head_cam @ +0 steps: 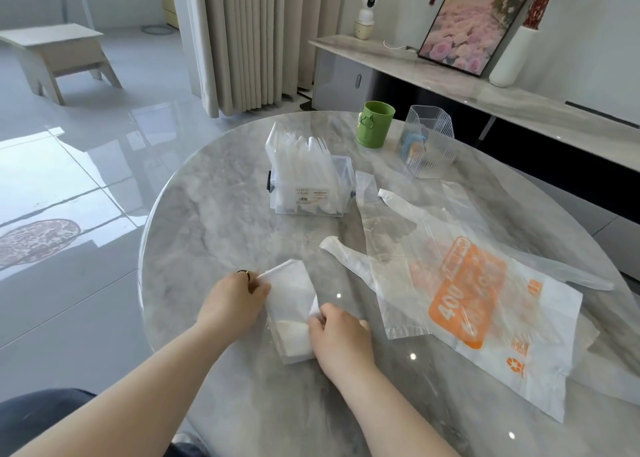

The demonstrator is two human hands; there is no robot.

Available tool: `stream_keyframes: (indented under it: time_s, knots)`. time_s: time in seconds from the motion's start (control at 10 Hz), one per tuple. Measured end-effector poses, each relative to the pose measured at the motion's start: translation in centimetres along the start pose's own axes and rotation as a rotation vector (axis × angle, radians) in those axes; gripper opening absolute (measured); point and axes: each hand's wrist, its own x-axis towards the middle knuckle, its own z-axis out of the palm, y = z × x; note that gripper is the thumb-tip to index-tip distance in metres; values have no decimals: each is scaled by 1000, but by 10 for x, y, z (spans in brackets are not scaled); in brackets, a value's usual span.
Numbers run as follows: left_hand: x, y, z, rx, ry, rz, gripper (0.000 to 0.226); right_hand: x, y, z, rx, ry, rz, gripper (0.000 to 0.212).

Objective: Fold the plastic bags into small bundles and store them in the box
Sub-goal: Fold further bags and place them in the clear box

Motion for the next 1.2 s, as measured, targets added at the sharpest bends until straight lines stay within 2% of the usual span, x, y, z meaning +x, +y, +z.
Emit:
stream_keyframes:
  time_s: [0.1,0.2,0.3,0.4,0.5,0.6,0.7,0.8,0.9,1.0,1.1,1.2]
  knots:
    - [-4,5,-1,93,62,35,27,-1,-1,1,-2,34,-11,22]
    - [-12,10,2,298,250,295,42,-2,-2,2,-30,40,-9,7]
    - [-21,14,13,462,258,595,38,-2,-3,1,-114,44,-28,16]
    - [-23,7,20,560,78,498,59,-2,-4,4,-182,50,-45,27]
    - [-19,0,23,635,-95,403,53,-1,-5,5,-217,71,-63,25]
    - [-16,-1,27,668,-118,424,81,-3,-5,13,-297,243,-39,32]
    - [-15,-5,31,692,-121,415,118,-10,0,26,-240,301,-138,41]
    - [-13,-7,31,731,-132,406,129,-17,13,32,-365,177,-207,47]
    - [-13,-2,29,683,-113,428,97,-24,25,29,-446,94,-162,57]
    - [-11,3,24,662,-111,439,56,-34,37,33,-416,159,-154,58]
    - [-2,9,16,543,-37,446,49,-37,37,23,-296,349,-138,53]
    - [2,15,13,464,-52,408,34,-27,16,-5,-178,168,-32,51]
